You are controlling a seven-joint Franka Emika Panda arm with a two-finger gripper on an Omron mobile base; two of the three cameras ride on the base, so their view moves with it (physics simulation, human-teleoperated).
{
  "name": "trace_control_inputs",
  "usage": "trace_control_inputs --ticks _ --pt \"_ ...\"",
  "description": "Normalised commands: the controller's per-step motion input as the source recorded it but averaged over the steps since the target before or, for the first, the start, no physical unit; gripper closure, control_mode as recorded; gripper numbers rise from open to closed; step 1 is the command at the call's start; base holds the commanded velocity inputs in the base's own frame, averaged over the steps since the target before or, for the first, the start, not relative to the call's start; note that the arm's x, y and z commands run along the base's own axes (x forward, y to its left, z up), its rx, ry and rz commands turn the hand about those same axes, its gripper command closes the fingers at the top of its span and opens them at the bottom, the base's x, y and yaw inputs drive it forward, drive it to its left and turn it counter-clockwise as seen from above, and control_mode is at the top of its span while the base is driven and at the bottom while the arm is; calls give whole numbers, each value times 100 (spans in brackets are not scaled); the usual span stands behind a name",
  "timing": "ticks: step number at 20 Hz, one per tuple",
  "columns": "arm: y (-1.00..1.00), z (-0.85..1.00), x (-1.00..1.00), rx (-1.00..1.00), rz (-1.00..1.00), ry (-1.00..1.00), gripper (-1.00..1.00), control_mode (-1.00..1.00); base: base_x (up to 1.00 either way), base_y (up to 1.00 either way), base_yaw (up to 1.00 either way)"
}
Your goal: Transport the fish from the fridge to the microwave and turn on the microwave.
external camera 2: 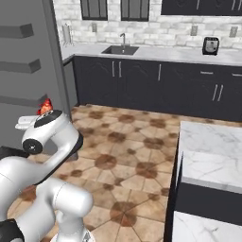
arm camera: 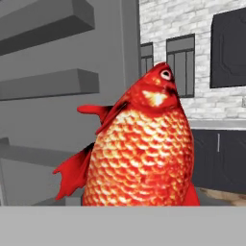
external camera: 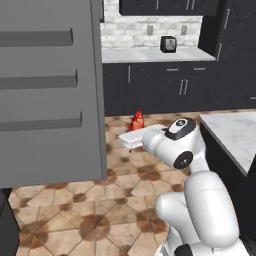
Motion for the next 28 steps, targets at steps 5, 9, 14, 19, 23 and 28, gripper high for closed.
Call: trace_control_inputs --ticks 5,9,14,19,23,28 --pt "0 0 0 0 0 0 100 100 10 -17 -15" --pt "0 0 0 0 0 0 100 100 15 -31 -14" --pt "0 0 0 0 0 0 100 100 33 -37 -10" --pt "0 0 0 0 0 0 100 100 48 -34 -3" --pt "0 0 0 0 0 0 100 100 61 -16 0" --pt "0 0 0 0 0 0 100 100 70 -12 0"
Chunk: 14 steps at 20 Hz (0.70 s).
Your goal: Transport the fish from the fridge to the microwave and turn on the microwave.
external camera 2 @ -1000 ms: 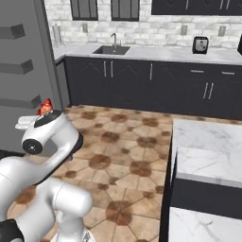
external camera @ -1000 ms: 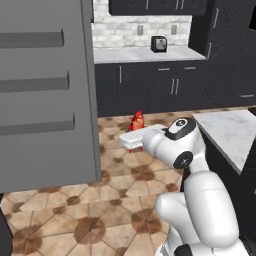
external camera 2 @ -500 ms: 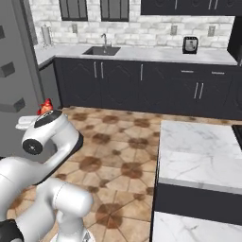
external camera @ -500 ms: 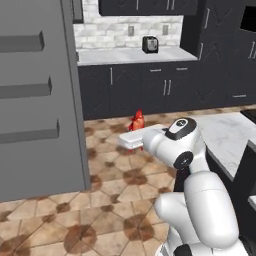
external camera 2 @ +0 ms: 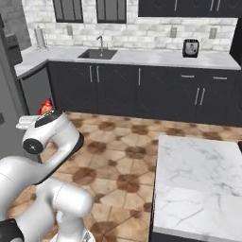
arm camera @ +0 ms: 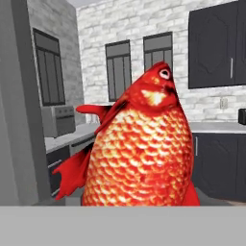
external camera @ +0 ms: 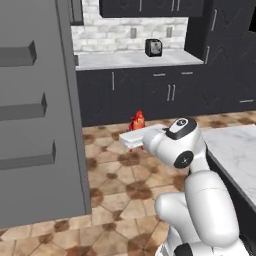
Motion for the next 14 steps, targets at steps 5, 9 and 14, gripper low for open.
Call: trace_control_inputs --ticks 5,9,14 --pt "0 0 0 0 0 0 100 100 59 -32 0" --pt "0 0 0 0 0 0 100 100 62 -29 0" --pt "0 0 0 0 0 0 100 100 70 -24 0"
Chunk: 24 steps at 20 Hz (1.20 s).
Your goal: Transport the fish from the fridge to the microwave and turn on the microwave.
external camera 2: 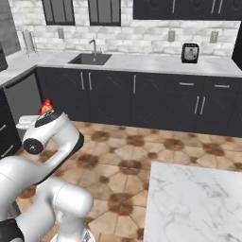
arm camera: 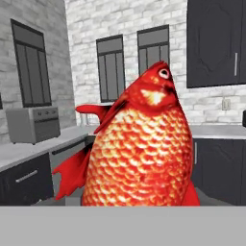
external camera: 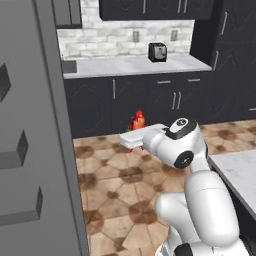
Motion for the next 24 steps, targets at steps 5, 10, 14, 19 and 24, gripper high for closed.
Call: trace_control_inputs --ticks 5,10,14,19,24 --pt "0 0 0 0 0 0 100 100 73 -21 0" --pt "0 0 0 0 0 0 100 100 73 -19 0" --pt "0 0 0 0 0 0 100 100 73 -34 -6" --pt "0 0 0 0 0 0 100 100 70 -33 -17" --pt "0 0 0 0 0 0 100 100 67 -27 -26"
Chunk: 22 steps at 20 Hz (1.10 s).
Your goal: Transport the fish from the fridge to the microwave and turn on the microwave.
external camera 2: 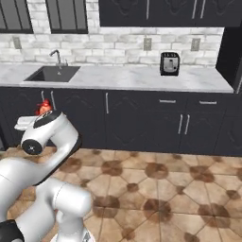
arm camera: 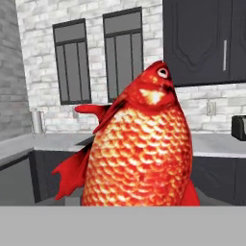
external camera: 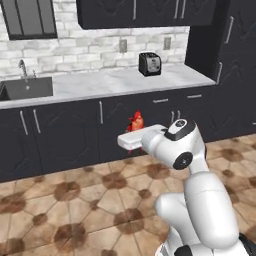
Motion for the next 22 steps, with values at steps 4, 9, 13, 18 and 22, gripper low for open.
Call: trace_control_inputs --ticks 4,9,13,18,22 --pt "0 0 0 0 0 0 100 100 64 -37 -28" --pt "0 0 0 0 0 0 100 100 50 -47 -36" --pt "0 0 0 0 0 0 100 100 47 -54 -39" --pt "0 0 0 0 0 0 100 100 52 -62 -36" --pt "0 0 0 0 0 0 100 100 57 -73 -27"
